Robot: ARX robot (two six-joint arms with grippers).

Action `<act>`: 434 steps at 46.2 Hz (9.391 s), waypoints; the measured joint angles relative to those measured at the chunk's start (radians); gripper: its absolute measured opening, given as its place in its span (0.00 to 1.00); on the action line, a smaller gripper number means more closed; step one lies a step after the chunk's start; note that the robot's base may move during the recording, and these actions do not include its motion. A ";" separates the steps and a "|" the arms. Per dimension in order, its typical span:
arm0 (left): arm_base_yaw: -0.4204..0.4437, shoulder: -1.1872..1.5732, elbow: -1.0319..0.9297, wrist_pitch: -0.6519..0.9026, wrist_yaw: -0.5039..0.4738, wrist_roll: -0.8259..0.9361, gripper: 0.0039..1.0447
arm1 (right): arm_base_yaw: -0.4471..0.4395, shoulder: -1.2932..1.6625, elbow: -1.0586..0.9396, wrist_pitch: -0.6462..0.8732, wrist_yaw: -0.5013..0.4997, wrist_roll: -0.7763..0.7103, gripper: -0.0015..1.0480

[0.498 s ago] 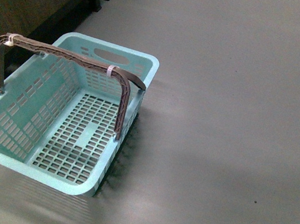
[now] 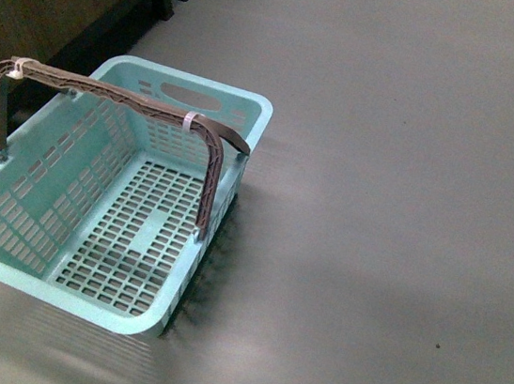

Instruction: Pick lemon and mango into basket

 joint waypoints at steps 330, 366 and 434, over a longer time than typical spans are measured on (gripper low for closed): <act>-0.350 0.937 0.623 0.115 -0.254 -1.600 0.06 | 0.000 0.000 0.000 0.000 0.002 0.000 0.92; -0.348 0.937 0.624 0.115 -0.255 -1.600 0.06 | 0.000 0.000 0.000 0.000 0.003 0.000 0.92; -0.348 0.937 0.624 0.115 -0.254 -1.601 0.06 | 0.000 0.000 0.000 0.000 0.003 0.000 0.92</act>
